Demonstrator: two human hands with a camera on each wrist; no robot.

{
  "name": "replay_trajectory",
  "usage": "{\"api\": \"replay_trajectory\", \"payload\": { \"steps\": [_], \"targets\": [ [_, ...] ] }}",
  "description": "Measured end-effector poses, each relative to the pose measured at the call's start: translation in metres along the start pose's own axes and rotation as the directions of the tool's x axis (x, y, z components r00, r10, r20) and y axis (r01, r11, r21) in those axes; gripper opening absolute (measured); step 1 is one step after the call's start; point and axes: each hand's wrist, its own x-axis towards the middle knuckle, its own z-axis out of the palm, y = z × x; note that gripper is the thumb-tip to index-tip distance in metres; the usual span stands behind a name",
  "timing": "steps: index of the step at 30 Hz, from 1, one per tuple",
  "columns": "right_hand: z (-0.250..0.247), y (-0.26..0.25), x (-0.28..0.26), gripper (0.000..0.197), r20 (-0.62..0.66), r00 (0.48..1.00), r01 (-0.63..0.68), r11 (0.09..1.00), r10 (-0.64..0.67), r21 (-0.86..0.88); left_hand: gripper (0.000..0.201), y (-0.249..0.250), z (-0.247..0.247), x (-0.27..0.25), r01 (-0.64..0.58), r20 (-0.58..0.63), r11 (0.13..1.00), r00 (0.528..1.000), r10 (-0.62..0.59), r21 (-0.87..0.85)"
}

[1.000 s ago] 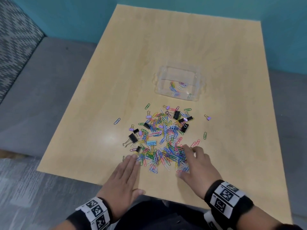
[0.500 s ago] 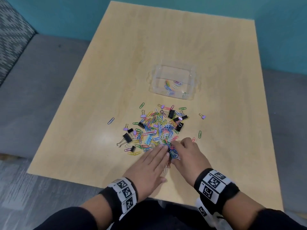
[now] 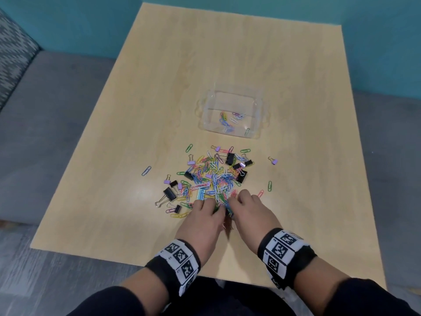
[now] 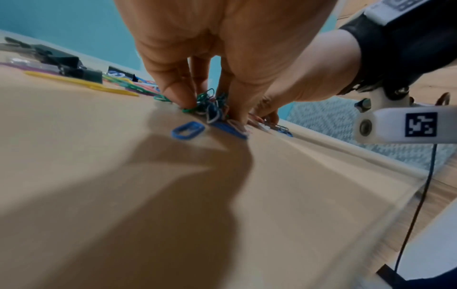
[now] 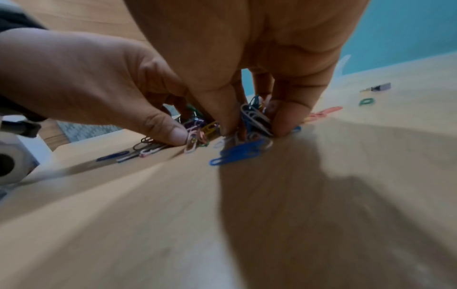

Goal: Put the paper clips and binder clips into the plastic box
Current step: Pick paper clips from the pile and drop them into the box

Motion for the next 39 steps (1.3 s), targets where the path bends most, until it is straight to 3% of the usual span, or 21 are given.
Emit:
{"api": "replay_trajectory", "payload": {
  "steps": [2, 13, 17, 19, 24, 26, 28, 31, 33, 35, 39],
  "targets": [
    [-0.003, 0.001, -0.001, 0.048, 0.001, 1.0, 0.03, 0.998, -0.03, -0.053, 0.047, -0.003, -0.001, 0.001, -0.004, -0.004, 1.0, 1.0, 0.004, -0.018],
    [-0.013, 0.01, 0.001, 0.038, 0.124, 0.992, 0.036, 0.999, -0.039, 0.026, 0.026, -0.018, -0.019, 0.004, 0.042, 0.045, 0.992, 0.998, -0.037, -0.121],
    [-0.02, 0.015, 0.004, 0.007, 0.117, 0.993, -0.011, 0.98, -0.013, 0.198, 0.015, -0.024, -0.022, 0.008, 0.11, 0.057, 0.962, 0.993, -0.099, -0.249],
    [-0.026, 0.016, 0.004, 0.012, 0.123, 0.992, -0.046, 0.95, 0.008, 0.31, 0.013, -0.025, -0.031, 0.01, 0.127, 0.072, 0.93, 0.992, -0.108, -0.346],
    [-0.034, 0.024, 0.005, 0.013, 0.217, 0.974, -0.174, 0.825, 0.063, 0.538, 0.01, -0.033, -0.053, 0.013, 0.199, 0.168, 0.811, 0.978, -0.126, -0.55],
    [-0.036, 0.026, 0.006, 0.02, 0.286, 0.952, -0.282, 0.686, 0.112, 0.671, 0.005, -0.036, -0.058, 0.016, 0.275, 0.219, 0.695, 0.961, -0.171, -0.665],
    [-0.043, 0.028, 0.008, 0.023, 0.343, 0.931, -0.357, 0.511, 0.125, 0.782, 0.008, -0.039, -0.066, 0.02, 0.373, 0.304, 0.5, 0.928, -0.217, -0.781],
    [-0.067, 0.03, 0.02, 0.018, 0.345, 0.933, -0.36, 0.244, 0.104, 0.9, 0.008, -0.044, -0.084, 0.037, 0.425, 0.376, 0.268, 0.901, -0.216, -0.864],
    [-0.085, 0.035, 0.037, 0.013, 0.318, 0.936, -0.335, 0.107, 0.153, 0.936, 0.009, -0.051, -0.098, 0.056, 0.388, 0.342, 0.194, 0.91, -0.235, -0.901],
    [-0.102, 0.044, 0.065, 0.014, 0.235, 0.94, -0.265, 0.099, 0.247, 0.959, 0.008, -0.062, -0.109, 0.086, 0.354, 0.281, 0.215, 0.909, -0.308, -0.91],
    [-0.137, 0.053, 0.124, 0.019, 0.016, 0.923, -0.12, 0.248, 0.384, 0.961, 0.012, -0.076, -0.132, 0.16, 0.252, 0.1, 0.266, 0.873, -0.477, -0.93]
  ]
}}
